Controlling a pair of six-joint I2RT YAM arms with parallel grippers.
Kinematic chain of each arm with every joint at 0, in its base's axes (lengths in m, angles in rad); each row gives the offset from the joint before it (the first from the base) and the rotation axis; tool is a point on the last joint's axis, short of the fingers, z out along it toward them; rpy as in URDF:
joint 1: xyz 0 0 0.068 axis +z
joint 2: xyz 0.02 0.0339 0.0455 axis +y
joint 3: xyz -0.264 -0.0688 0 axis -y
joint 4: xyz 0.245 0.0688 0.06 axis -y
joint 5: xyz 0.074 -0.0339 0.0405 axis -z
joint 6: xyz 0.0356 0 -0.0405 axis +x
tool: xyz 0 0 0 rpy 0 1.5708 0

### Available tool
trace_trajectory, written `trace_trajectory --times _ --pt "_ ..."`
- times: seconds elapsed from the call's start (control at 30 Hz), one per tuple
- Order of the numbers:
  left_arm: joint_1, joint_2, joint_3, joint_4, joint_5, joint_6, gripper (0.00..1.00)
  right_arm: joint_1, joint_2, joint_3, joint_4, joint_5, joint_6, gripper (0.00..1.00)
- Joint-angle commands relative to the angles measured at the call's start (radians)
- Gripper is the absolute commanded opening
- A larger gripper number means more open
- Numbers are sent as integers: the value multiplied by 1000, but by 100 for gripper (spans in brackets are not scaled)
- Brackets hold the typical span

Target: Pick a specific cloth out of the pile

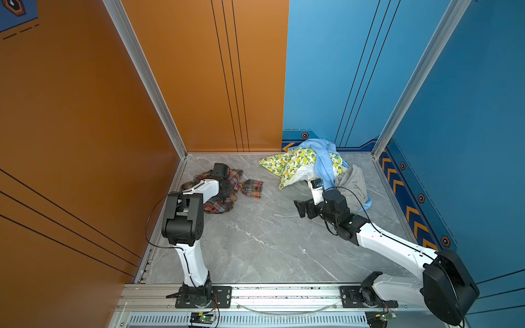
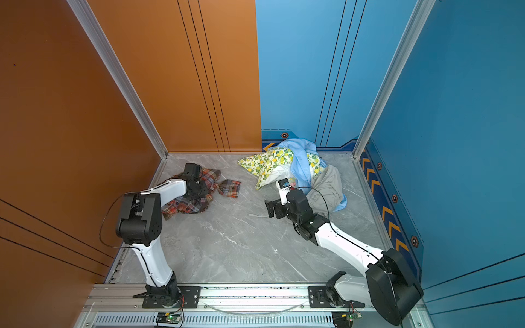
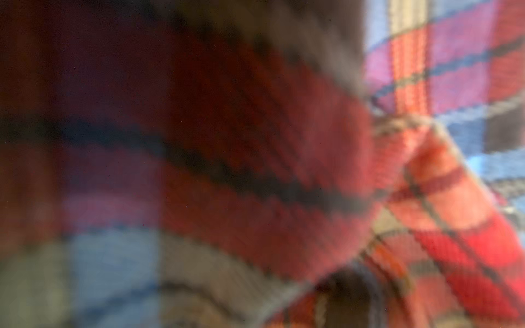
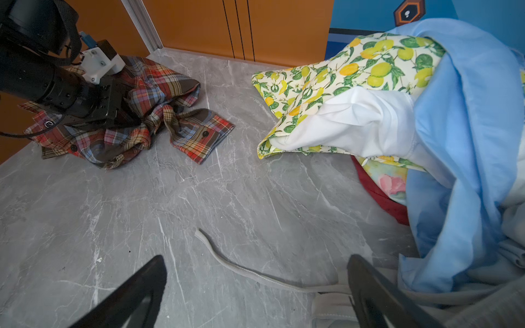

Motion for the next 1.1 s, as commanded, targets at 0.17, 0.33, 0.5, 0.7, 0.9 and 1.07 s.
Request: trace_trajectory --times 0.17,0.33,0.5,0.7,0.9,1.07 --pt "34 84 93 -79 30 -250 0 -7 76 29 32 -10 27 100" --pt "45 115 119 -79 18 -459 0 -8 85 40 37 -12 28 100" --pt "48 123 127 -81 -34 -633 0 -15 79 49 26 -16 15 100" --pt "79 113 102 -119 -87 -821 0 -35 62 43 24 -26 5 100" --pt "84 83 108 -222 -197 -965 0 -59 68 43 28 -41 -1 100" --pt "95 107 137 -229 -189 -1052 0 -69 83 44 37 -56 0 100"
